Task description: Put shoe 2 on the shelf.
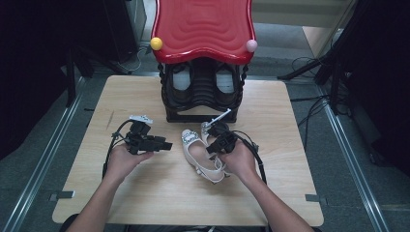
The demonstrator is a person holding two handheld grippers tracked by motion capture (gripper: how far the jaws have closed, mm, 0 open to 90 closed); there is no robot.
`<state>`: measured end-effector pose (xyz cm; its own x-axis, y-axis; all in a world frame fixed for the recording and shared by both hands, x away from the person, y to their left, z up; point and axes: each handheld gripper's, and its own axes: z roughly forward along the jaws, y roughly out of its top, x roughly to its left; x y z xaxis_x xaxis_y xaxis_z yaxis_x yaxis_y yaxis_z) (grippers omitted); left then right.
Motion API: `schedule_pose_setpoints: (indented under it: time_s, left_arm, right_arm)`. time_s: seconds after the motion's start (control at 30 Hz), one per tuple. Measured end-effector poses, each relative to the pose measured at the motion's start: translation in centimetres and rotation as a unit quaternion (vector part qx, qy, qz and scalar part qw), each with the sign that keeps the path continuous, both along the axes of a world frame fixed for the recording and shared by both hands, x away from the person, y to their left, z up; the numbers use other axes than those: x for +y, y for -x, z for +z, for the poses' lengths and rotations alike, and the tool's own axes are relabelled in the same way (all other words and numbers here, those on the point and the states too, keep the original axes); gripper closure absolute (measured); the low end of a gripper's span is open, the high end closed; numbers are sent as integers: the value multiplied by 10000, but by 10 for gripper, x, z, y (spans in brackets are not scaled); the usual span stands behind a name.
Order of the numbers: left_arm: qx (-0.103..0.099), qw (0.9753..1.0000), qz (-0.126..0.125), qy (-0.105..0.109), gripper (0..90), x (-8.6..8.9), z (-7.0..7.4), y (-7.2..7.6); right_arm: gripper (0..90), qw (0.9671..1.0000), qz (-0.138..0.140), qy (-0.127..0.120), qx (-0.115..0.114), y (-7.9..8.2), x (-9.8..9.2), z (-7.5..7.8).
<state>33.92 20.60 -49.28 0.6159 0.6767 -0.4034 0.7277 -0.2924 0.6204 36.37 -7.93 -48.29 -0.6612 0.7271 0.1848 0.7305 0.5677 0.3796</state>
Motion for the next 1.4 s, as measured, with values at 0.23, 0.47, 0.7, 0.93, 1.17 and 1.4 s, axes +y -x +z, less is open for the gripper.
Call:
schedule_pose_setpoints:
  time_s: [0.23, 0.47, 0.7, 0.93, 1.17, 1.4]
  left_arm:
    - [-25, 9999, 94, 57, 497, 5, 0, 0]
    - [-16, 9996, 253, 81, 496, 18, 1, 3]
    - [-17, 9985, 520, 148, 498, 34, 0, 9]
    - [3, 9979, 631, 132, 499, 43, -3, 16]
    - [12, 9973, 716, 142, 499, 49, -3, 22]
    - [-8, 9976, 682, 101, 499, 48, -5, 23]
  right_arm:
    - [861, 9989, 444, -39, -110, 6, -6, 12]
    - [861, 9916, 1289, 43, -1, 9, -5, 34]
    - [860, 9711, 2370, 47, -270, 8, -2, 63]
    - [860, 9502, 3097, -100, -320, 3, -1, 87]
    - [861, 9432, 3280, -339, -399, -1, 0, 121]
    - [861, 9367, 3371, -614, -715, -2, 2, 164]
